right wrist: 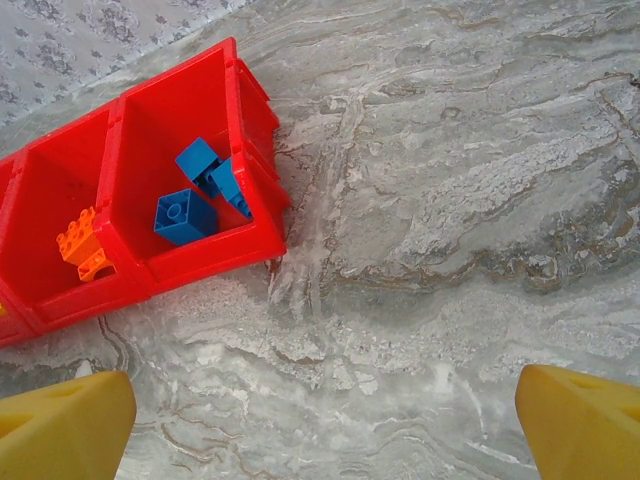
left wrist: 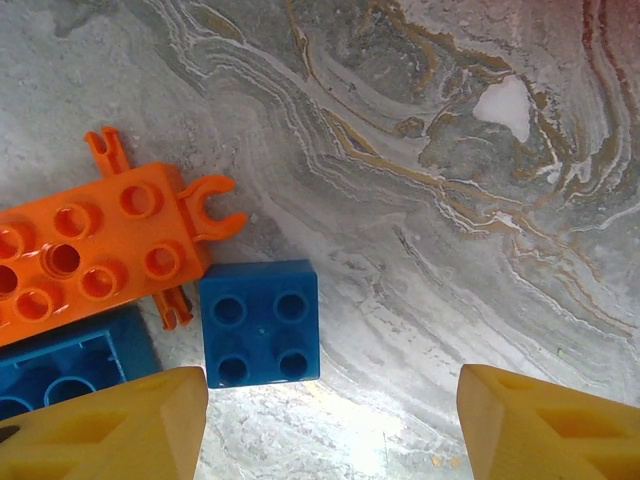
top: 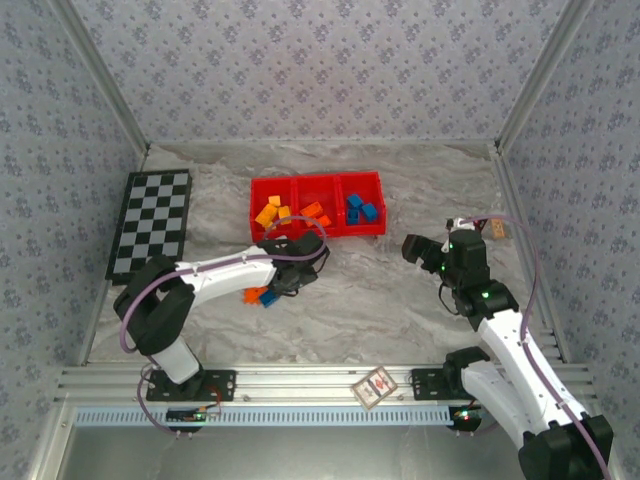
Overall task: Sort the legos into containers by color
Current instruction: Pick up the lego from the center of the table.
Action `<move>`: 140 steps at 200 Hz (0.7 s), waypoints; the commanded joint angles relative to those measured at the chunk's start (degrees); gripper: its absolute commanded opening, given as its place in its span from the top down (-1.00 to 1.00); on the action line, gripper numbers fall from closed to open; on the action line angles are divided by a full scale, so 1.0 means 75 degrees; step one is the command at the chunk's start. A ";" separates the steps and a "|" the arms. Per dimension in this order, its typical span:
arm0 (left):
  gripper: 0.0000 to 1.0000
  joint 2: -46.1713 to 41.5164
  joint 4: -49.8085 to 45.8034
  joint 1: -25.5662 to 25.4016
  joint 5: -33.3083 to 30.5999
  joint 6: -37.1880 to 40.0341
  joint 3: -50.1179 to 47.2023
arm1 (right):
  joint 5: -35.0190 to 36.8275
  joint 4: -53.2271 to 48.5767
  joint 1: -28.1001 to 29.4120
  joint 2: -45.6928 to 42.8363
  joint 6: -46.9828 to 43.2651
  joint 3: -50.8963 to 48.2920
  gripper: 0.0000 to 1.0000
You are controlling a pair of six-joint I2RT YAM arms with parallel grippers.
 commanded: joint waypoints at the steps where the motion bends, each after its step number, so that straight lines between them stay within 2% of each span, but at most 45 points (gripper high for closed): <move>1: -0.34 0.0071 -0.0212 -0.0032 -0.0310 -0.0195 -0.0038 | -0.0052 -0.0030 -0.0063 -0.0019 0.0150 -0.0089 -0.99; 107: -0.33 0.0581 0.0074 0.0218 -0.0152 -0.0034 -0.0108 | -0.0023 -0.0210 -0.0144 -0.0046 0.0238 -0.0113 -0.99; 140: -0.38 0.0599 0.0139 0.0384 -0.0091 0.0097 -0.0189 | -0.0024 -0.0209 -0.0168 -0.0045 0.0241 -0.0124 -0.99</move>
